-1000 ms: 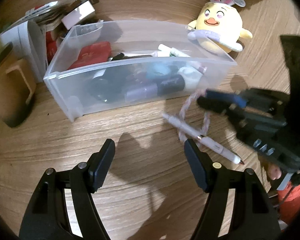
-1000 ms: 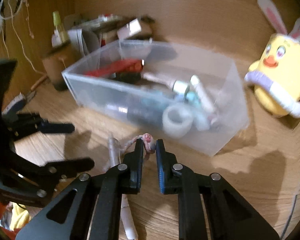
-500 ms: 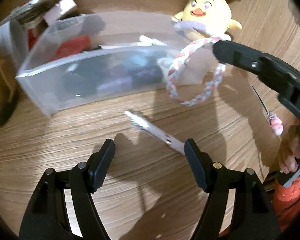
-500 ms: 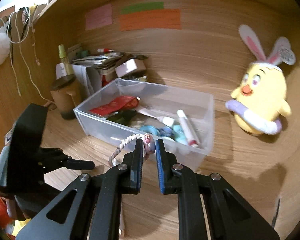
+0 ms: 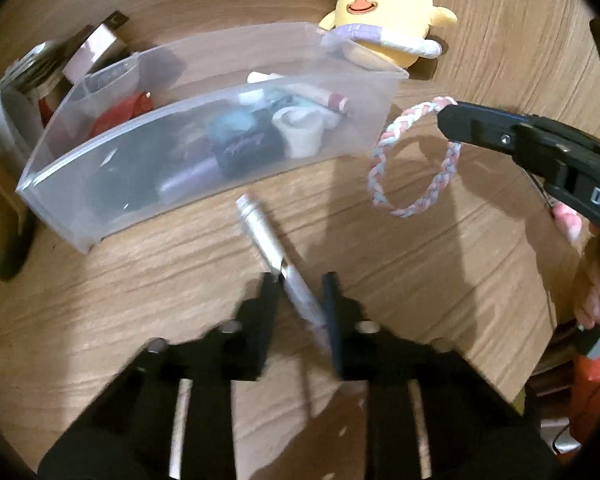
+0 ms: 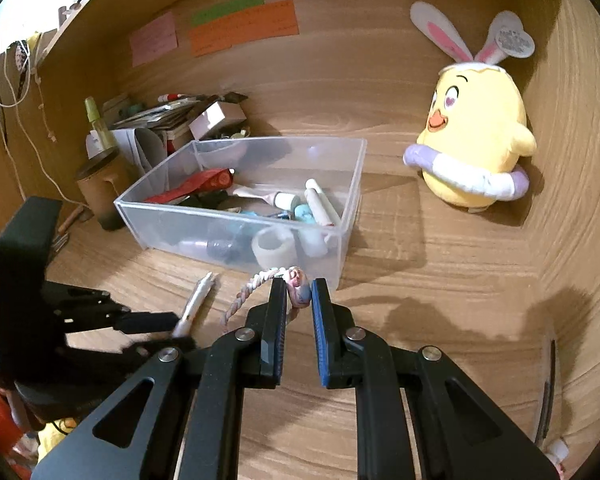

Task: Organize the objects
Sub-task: 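Grasp the white pen with the left gripper while the right lifts the bracelet, then carry the pen and bracelet over the bin and open both grippers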

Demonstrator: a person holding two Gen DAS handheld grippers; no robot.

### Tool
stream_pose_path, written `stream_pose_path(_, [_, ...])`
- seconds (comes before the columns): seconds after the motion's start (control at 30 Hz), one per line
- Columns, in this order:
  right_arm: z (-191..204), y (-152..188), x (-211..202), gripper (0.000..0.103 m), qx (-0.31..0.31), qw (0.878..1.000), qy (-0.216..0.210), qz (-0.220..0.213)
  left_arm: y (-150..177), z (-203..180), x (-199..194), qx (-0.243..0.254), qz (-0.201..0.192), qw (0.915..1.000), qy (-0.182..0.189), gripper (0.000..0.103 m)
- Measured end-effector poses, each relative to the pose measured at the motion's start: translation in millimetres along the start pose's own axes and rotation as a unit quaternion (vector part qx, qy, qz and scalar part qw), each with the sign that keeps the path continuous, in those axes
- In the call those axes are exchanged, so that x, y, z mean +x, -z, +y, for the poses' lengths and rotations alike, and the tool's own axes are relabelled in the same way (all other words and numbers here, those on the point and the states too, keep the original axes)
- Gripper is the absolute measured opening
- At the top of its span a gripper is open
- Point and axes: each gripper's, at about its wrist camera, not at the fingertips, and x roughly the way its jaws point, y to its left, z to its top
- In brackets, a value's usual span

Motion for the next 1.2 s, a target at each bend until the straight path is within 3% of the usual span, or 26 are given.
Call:
stream_pose_path(0.2, [2.4,4.0,3.7,0.011,0.005,1.000,-0.015,0.005,11.7,5.1,-13.8,0.003,-0.010,0.9998,-0.015,0.010])
stream_pose_path(0.37, [7.6,3.2,3.3,0.011,0.003,1.000,-0.020,0.001,10.0,0.2,-36.8,0.010,-0.050,0.9982,-0.032,0.010])
stream_pose_path(0.73, [16.1,-18.4,-9.3,0.011,0.004,0.999,-0.026,-0.033,-5.5,14.5,-72.2,-0.014,-0.106,0.9938,-0.032,0.010])
stream_pose_path(1.2, [22.0,-59.9,-14.5,0.011,0.006,0.997,-0.023,-0.076,-42.4,39.5,-99.4,-0.039,-0.174,0.9822,-0.057,0.010])
